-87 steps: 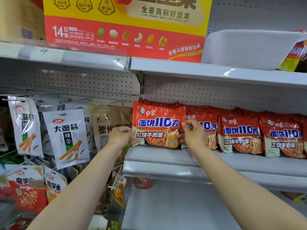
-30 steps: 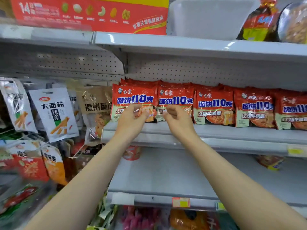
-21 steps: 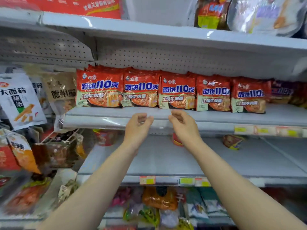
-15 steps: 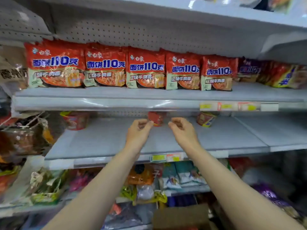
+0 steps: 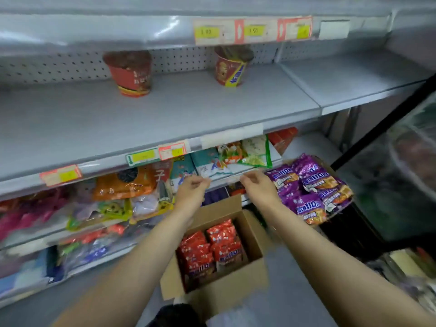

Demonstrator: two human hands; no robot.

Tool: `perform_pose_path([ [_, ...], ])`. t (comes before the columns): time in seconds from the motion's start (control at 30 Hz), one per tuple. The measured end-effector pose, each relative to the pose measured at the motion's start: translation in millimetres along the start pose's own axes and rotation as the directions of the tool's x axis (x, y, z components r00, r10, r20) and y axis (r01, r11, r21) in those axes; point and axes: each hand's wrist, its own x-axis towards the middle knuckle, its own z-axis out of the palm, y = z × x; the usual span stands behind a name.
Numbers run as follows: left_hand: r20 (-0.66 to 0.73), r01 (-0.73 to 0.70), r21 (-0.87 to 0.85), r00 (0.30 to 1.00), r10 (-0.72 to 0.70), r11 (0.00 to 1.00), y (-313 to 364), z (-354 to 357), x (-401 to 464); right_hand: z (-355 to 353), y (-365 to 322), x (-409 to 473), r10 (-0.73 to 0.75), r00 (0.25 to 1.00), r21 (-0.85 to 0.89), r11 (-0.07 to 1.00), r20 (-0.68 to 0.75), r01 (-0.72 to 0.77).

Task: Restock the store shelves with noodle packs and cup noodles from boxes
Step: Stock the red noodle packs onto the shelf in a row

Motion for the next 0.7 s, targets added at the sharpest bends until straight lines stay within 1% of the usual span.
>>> perform_pose_path([
  [0.1,0.051,0.079,0.011,0.996,-0.079,0.997,-23.3,24.8,19.8,-2.3,30.2,13.4,0.094,0.996,-0.018,0.995,0.007,-0.094],
  [0.2,0.087,0.141,0.026,0.986,-0.143,0.99,-40.1,44.3,32.0,-6.0,55.0,30.8,0.157,0.987,-0.014,0.987,-0.013,-0.157],
  [0.37,-0.012,0.262,0.009,0.965,-0.262,0.965,-75.8,63.3,42.2,4.5,99.2,48.0,0.28,0.959,-0.028,0.96,0.053,-0.279],
  [0.5,-0.089,0.304,-0.061,0.947,-0.309,0.951,-105.3,79.2,47.2,10.6,127.5,74.3,0.292,0.945,-0.085,0.956,0.148,-0.282],
  [0.6,-0.168,0.348,-0.109,0.917,-0.363,0.931,-134.6,91.2,49.3,21.1,156.5,99.3,0.274,0.926,-0.175,0.956,0.26,-0.234],
  [0.7,-0.195,0.407,-0.169,0.879,-0.435,0.897,-177.5,107.6,42.3,32.0,195.1,114.8,0.297,0.903,-0.245,0.943,0.31,-0.226],
])
